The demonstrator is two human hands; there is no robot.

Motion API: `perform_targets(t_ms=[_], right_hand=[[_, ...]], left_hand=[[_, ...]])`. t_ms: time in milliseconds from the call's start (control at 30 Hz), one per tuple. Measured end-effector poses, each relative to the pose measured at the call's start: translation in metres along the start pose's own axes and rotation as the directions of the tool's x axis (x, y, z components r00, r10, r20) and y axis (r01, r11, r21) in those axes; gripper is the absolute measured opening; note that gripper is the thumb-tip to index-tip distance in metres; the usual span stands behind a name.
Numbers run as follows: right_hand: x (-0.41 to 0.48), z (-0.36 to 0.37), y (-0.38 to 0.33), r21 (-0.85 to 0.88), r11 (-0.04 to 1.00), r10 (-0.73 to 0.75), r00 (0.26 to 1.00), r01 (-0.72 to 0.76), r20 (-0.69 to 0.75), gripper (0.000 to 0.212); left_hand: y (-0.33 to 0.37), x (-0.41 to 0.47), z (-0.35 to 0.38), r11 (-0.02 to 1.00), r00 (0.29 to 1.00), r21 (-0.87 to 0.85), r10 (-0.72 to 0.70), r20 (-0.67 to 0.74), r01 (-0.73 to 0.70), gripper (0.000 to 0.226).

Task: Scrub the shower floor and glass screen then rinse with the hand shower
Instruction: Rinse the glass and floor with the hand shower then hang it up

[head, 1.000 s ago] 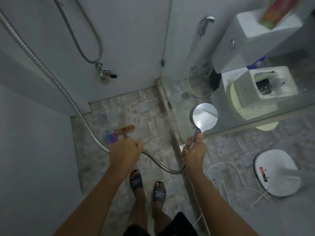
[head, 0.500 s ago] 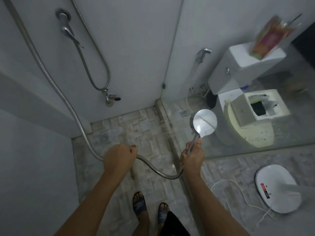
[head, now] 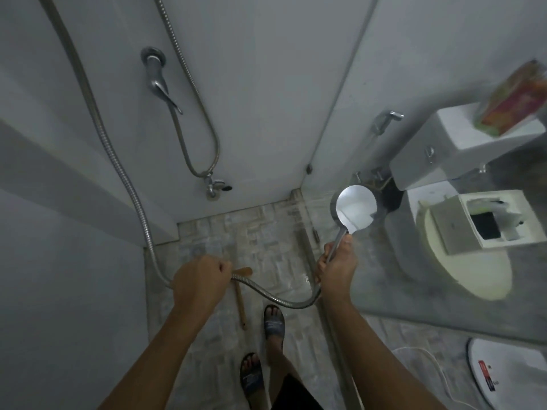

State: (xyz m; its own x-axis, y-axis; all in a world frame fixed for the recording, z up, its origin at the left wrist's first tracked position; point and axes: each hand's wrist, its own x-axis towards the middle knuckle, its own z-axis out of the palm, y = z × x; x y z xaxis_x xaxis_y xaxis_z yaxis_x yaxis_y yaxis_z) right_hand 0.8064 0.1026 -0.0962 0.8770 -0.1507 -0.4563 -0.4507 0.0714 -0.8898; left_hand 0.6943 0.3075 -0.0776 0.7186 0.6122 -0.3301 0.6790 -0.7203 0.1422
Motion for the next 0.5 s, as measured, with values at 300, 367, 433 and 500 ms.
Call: perform_targets(t_ms=[300,367,433,500], right_hand=[[0.049,0.06,0.002,0.01,0.99,0.14,0.986,-0.141,0.095,0.07],[0.055,0.07,0.008,-0.05,0.977,0.214,0.965,-0.209,0.149,0.068],[0.057,0.079,0.014,-0.126,0.965,0.256,0.94,-0.232,0.228,0.065],[0.054,0.088,0.021,-0.127,0.96,0.273,0.929,-0.249,0.248,0.061]], left_hand=[[0.009,0.066,-0.01,0.998,0.998,0.01,-0.064,0.029,0.064,0.049],[0.01,0.075,-0.016,0.997,0.997,0.01,-0.075,0.007,0.075,0.048],[0.006,0.081,-0.018,0.997,0.997,0.004,-0.076,-0.019,0.076,0.049],[-0.005,0.083,-0.015,0.996,0.995,-0.003,-0.094,-0.028,0.094,0.051]])
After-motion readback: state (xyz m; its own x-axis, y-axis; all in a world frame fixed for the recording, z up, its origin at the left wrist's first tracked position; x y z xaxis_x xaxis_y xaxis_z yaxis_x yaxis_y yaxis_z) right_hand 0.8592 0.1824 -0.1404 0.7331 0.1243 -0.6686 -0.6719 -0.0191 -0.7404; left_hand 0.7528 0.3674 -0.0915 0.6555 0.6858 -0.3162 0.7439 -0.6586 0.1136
